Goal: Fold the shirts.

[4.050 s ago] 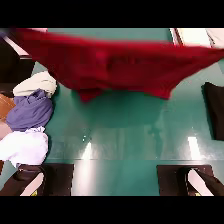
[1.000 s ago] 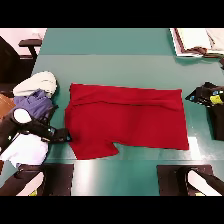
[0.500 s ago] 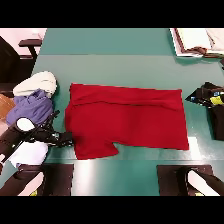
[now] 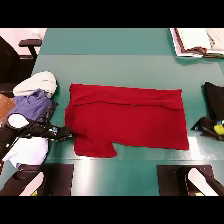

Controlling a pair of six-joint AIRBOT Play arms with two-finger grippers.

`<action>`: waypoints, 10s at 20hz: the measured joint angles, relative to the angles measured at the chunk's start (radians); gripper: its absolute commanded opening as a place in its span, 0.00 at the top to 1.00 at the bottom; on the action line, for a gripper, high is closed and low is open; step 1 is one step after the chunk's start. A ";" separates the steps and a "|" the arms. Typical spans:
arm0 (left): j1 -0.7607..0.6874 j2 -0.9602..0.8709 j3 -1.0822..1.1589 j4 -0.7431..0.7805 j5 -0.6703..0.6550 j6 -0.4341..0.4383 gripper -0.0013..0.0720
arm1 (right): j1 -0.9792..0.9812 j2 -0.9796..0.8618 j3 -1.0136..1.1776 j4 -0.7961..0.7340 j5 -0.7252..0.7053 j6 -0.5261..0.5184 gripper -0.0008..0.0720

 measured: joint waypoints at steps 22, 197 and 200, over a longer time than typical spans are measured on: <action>0.000 0.235 0.135 0.144 -0.350 -0.103 0.95 | 0.146 0.138 -0.004 -0.085 0.069 0.015 0.97; -0.241 -0.330 1.146 0.299 -0.125 -0.046 0.94 | 0.246 -0.112 0.771 0.414 -0.212 -0.007 0.90; -0.240 -0.330 1.146 0.298 -0.111 -0.046 0.94 | 0.423 -0.084 0.772 0.419 -0.257 -0.007 0.96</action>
